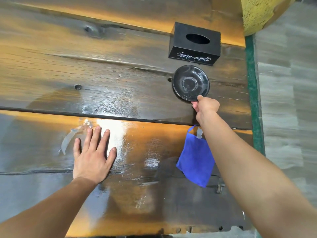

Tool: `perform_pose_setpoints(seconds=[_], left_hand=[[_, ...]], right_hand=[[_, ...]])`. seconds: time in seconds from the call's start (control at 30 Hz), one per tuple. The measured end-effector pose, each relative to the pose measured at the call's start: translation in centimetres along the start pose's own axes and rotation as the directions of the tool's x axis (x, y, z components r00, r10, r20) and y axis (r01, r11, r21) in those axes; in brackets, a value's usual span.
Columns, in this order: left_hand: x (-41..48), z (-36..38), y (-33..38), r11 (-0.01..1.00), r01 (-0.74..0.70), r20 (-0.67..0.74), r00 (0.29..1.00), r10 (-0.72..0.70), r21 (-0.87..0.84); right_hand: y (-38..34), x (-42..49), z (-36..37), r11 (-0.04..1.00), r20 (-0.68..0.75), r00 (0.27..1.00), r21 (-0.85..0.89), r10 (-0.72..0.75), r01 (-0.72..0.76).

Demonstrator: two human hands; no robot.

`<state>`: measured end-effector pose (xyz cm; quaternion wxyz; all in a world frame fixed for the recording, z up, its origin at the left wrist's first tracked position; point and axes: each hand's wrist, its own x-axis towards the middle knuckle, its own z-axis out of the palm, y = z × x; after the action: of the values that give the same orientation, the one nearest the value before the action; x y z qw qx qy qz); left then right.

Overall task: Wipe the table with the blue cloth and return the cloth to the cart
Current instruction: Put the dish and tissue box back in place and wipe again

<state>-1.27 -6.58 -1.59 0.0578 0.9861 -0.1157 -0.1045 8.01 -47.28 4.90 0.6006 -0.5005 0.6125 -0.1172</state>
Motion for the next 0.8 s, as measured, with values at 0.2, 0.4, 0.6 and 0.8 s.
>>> perform_pose_setpoints(seconds=[0.2,0.4,0.6,0.8], left_hand=[[0.0,-0.4,0.2,0.999,-0.003,0.007,1.0,0.003,-0.039],[0.1,-1.1,0.5,0.997,-0.005,0.047,0.999,0.009,-0.079],[0.3,-2.0,0.2,0.989,-0.012,0.107,0.994,0.029,-0.15],[0.5,-3.1,-1.0,0.95,-0.042,0.146,0.985,0.092,-0.31]], right_hand=[[2.0,-2.0,-0.9,0.999,-0.001,1.0,0.044,-0.002,0.002],[6.6,-7.5,-2.4,1.0,0.038,0.999,0.025,-0.005,0.005],[12.4,-13.9,-3.7,0.999,0.082,0.997,-0.035,0.014,-0.011],[15.7,-17.6,-3.0,0.995,0.053,0.998,-0.097,0.018,-0.013]])
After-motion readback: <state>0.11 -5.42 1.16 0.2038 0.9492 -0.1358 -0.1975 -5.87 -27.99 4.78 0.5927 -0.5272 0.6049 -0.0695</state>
